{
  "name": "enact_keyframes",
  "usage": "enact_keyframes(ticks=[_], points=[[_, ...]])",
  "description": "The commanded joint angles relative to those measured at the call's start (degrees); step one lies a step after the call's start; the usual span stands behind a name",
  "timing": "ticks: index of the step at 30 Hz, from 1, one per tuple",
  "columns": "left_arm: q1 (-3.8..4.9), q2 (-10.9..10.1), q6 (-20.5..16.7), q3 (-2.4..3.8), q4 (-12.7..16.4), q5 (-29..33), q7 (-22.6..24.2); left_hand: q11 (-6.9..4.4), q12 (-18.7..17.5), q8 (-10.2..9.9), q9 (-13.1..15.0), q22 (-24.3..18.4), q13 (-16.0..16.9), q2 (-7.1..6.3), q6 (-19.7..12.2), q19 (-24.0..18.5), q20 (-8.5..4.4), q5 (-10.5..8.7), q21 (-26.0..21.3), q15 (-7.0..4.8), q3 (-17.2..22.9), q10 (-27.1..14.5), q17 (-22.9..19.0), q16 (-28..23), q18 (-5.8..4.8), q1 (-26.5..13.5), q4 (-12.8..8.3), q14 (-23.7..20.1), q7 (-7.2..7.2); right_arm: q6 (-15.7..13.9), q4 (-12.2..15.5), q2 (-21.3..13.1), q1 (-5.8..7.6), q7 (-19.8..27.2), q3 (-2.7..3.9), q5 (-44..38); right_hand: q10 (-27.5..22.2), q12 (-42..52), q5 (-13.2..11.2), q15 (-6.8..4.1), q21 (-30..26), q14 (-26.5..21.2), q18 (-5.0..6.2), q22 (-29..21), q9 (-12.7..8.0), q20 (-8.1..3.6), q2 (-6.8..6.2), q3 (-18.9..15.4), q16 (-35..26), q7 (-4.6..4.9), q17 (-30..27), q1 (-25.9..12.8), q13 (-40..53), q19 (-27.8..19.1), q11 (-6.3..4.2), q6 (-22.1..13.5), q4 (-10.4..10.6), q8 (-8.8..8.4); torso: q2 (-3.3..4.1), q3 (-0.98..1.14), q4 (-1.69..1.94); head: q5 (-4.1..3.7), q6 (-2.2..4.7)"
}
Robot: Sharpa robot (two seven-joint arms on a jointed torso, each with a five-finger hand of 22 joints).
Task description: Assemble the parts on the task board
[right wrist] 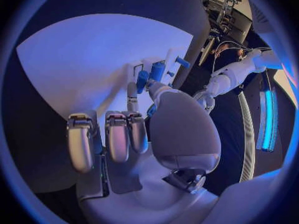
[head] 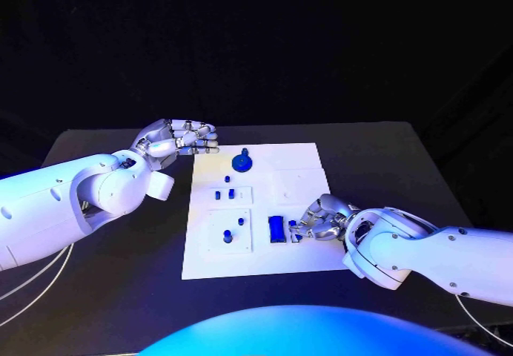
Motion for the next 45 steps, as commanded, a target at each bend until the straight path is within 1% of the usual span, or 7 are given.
enact_keyframes(ticks=[1, 9, 19, 26, 33, 37, 45], points=[[-0.01, 0.02, 0.97, 0.03, 0.18, -0.22, 0.07, 0.04, -0.26, -0.25, -0.07, -0.05, 0.02, 0.1, 0.25, -0.11, 0.1, -0.32, -0.13, 0.13, -0.23, 0.14, 0.08, -0.28, 0.32, 0.54, 0.22, 0.4, 0.29, 2.57, 0.07, 0.02, -0.04, -0.23, -0.01, -0.47, 6.11, 0.22, -0.16, 0.05, 0.25, 5.98, -0.81, 15.09, 0.08, -0.19, 0.02, -0.23, 0.3, -0.26, 15.09, 0.04, 15.1, 5.99, -0.04, 0.32, -0.52, 0.29, -0.03, -0.05, -0.08, 0.02, -0.01], [-0.01, 0.03, 1.06, 0.03, 0.16, -0.28, 0.0, 0.04, -0.26, -0.25, -0.07, -0.05, 0.02, 0.1, 0.25, -0.11, 0.1, -0.32, -0.13, 0.13, -0.23, 0.14, 0.08, -0.28, 0.32, 0.54, 0.22, 0.4, 0.29, 5.03, -0.19, 0.41, -0.04, -0.58, -0.01, -0.44, 6.11, 0.22, -0.13, -0.08, 0.25, 5.98, -0.81, 15.09, 0.12, -0.29, -0.05, -0.06, 0.3, -0.36, 15.09, 1.22, 15.1, 5.99, -0.15, 0.11, -1.45, 0.38, -0.09, -0.03, -0.01, -0.01, -0.01], [-0.01, 0.02, 1.04, 0.03, 0.17, -0.3, -0.05, 0.06, -0.26, -0.25, -0.09, -0.11, 0.02, 0.16, 0.28, -0.11, 0.11, -0.32, -0.13, 0.15, -0.29, 0.13, 0.1, -0.37, 0.32, 0.51, 0.33, 0.36, 0.31, 4.87, -0.84, 0.6, -0.04, -0.71, -0.01, -0.79, 6.11, 0.22, -0.18, -0.07, 0.25, 5.98, -0.81, 15.09, 0.11, -0.3, -0.12, -0.19, 0.3, -0.25, 15.09, 1.1, 15.1, 5.99, -0.1, 0.01, -1.43, 0.36, -0.01, -0.03, -0.05, -0.14, 0.0], [-0.01, 0.02, 1.03, 0.03, 0.15, -0.4, -0.07, 0.06, -0.26, -0.26, -0.1, -0.17, 0.02, 0.19, 0.29, -0.11, 0.12, -0.31, -0.13, 0.16, -0.32, 0.12, 0.13, -0.43, 0.32, 0.55, 0.37, 0.35, 0.31, 4.08, -0.93, 0.68, -0.03, -0.31, -0.01, -1.04, 6.11, 0.22, -0.27, 0.17, 0.25, 5.98, -0.81, 15.09, 0.07, -0.16, -0.49, -1.68, 0.3, 0.07, 15.09, -1.33, 15.1, 5.99, 0.19, -0.21, 0.0, 0.41, 0.0, 0.01, -0.01, -0.17, 0.12], [-0.01, 0.04, 1.02, 0.03, 0.11, -0.46, -0.07, 0.06, -0.26, -0.26, -0.11, -0.18, 0.02, 0.19, 0.3, -0.11, 0.12, -0.31, -0.13, 0.16, -0.33, 0.11, 0.13, -0.45, 0.32, 0.59, 0.36, 0.35, 0.3, 3.76, -0.92, 0.66, -0.03, 0.01, -0.01, -1.31, 6.11, 0.22, -0.34, 0.27, 0.25, 5.98, -0.81, 15.09, 0.06, -0.03, -0.59, -4.33, 0.3, 0.12, 15.09, -5.15, 15.1, 5.99, 0.28, -0.21, 0.2, 0.57, -0.04, 0.0, -0.01, -0.19, 0.06], [-0.01, 0.07, 1.01, 0.03, 0.09, -0.47, -0.09, 0.06, -0.26, -0.26, -0.11, -0.19, 0.02, 0.2, 0.3, -0.12, 0.12, -0.31, -0.13, 0.16, -0.33, 0.11, 0.14, -0.45, 0.32, 0.6, 0.36, 0.35, 0.3, 3.94, -1.04, 0.46, -0.02, 0.01, 0.0, -1.67, 6.11, 0.22, -0.32, 0.26, 0.25, 5.98, -0.81, 15.09, 0.06, -0.03, -0.6, -4.89, 0.3, 0.09, 15.09, -5.61, 15.1, 5.99, 0.25, -0.24, 0.21, 0.61, -0.08, 0.0, -0.08, -0.18, 0.02], [-0.01, 0.06, 0.99, 0.03, 0.03, -0.5, -0.19, 0.06, -0.25, -0.26, -0.11, -0.23, 0.02, 0.22, 0.32, -0.13, 0.12, -0.31, -0.13, 0.16, -0.35, 0.12, 0.16, -0.49, 0.31, 0.65, 0.38, 0.35, 0.3, 4.45, -1.18, -0.2, 0.01, 0.51, 0.0, -2.1, 6.11, 0.22, -0.26, 0.24, 0.25, 5.98, -0.81, 15.09, 0.05, -0.04, -0.86, -5.35, 0.3, 0.06, 15.09, -5.26, 15.1, 5.99, 0.22, -0.38, -0.03, 0.61, -0.07, -0.02, -0.03, -0.23, 0.0]])
